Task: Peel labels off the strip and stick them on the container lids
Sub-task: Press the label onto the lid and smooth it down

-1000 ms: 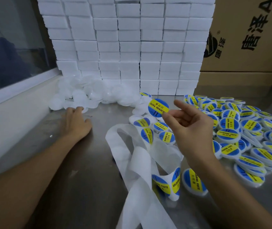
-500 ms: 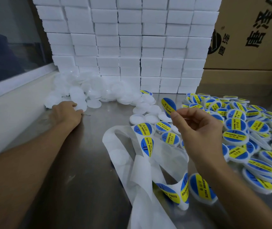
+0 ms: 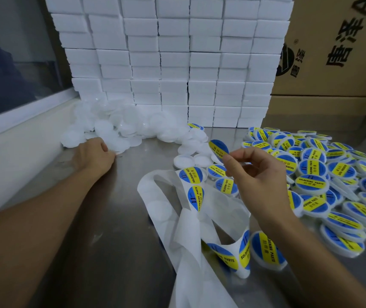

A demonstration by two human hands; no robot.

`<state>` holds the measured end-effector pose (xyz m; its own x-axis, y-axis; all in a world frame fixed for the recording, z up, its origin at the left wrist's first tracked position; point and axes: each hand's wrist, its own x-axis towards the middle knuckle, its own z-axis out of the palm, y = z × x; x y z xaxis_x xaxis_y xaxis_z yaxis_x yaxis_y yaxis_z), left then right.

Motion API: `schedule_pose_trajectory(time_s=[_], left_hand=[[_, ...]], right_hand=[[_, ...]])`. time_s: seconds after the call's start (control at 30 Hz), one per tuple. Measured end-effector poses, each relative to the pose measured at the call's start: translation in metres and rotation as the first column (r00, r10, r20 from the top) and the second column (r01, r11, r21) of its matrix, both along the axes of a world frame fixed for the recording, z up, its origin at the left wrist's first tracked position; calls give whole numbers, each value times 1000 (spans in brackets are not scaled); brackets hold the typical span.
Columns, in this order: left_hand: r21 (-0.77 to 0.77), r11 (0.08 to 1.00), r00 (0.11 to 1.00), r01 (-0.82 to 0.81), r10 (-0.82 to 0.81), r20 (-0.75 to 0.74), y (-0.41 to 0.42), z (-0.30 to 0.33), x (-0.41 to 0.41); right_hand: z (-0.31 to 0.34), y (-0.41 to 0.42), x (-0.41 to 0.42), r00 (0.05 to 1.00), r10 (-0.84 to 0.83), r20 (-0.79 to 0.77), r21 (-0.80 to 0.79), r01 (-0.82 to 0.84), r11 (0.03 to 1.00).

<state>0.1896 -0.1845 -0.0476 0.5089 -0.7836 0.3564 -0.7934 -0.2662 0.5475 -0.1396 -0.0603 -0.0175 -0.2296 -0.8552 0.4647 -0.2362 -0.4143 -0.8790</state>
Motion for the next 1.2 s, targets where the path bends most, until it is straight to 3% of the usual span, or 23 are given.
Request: schedule_pose_trajectory(time_s=[0.07,0.17,0.27,0.37,0.53,0.8,1.07,1.2], left_hand=[[0,1000,998,12,-12,54,-1,-1,-2],[119,989,967,89,-115,228,-6,-6,-4],[217,970,941,106,-169,293,-9,-11,-8],[187,978,917,93,-157,366,-11,-10,-14],[99,986,929,134,-160,334,-6,-4,-27],[102,980,964,172,-189,185,6,15,-38],[-105,975,981,194,-193,18,24,18,-50],[-283,912,955,296,-272,122,44,9,-61]], right_hand=[[-1,0,-1,1000,-1,-2,9,1,1000],[-1,-1,-1,1000,-2,-4,12,2,1000],[-1,-1,0,1000,6,-14,11,-6,1000],[-2,-1,-1,1000,13,-20,6,-13,1000],[-2,-1,-1,1000,20,-20,4,-20,1000],[-3,-1,0,999,19,-43,7,-19,1000],[-3,0,-1,999,9,-36,25,-8,1000],[-3,1,0,999,19,-39,13,-19,1000]])
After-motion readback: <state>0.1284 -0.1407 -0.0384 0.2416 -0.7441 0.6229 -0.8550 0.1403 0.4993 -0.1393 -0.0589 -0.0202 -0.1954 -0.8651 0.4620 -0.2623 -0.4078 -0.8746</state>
